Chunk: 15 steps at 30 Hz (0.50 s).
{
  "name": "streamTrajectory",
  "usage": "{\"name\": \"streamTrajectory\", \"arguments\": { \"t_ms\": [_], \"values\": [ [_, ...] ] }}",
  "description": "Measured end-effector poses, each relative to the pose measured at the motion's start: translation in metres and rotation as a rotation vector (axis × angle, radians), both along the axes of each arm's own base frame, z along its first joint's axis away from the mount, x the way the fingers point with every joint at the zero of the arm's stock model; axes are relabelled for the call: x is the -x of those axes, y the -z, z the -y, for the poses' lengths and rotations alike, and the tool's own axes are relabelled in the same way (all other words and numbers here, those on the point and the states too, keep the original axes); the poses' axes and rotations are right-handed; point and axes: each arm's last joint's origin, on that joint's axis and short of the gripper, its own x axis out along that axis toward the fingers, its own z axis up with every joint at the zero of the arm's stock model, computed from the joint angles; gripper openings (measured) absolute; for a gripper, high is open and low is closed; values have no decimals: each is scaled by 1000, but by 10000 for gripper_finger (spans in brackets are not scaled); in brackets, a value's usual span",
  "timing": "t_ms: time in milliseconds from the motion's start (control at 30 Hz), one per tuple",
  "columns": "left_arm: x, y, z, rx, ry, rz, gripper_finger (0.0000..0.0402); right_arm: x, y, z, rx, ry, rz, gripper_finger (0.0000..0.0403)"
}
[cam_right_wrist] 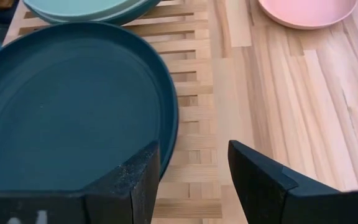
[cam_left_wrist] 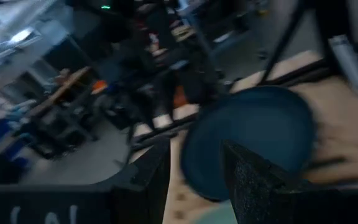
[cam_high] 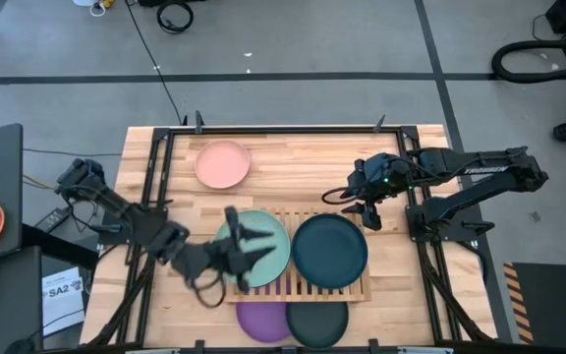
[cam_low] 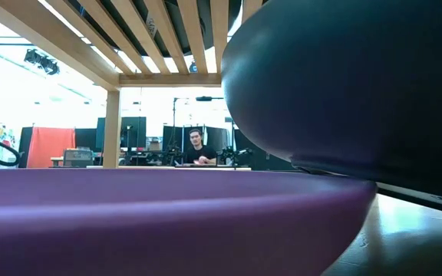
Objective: Place and stack plates onto a shelf
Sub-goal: Stack the purple plate on top of the light green plate on the shelf
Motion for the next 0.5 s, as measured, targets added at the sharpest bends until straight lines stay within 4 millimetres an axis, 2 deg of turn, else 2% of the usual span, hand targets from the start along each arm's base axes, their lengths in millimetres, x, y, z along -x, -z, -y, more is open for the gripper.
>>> {"name": "streamTrajectory", "arguments": {
  "t_ms": [200, 500],
  "values": [
    [24, 11, 30, 87, 116, -75, 146, 0, 0, -2, 0, -11, 0, 194],
    [40, 34, 54, 298, 332, -281, 146, 0, 0, -2, 0, -10, 1, 194]
  ]
}}
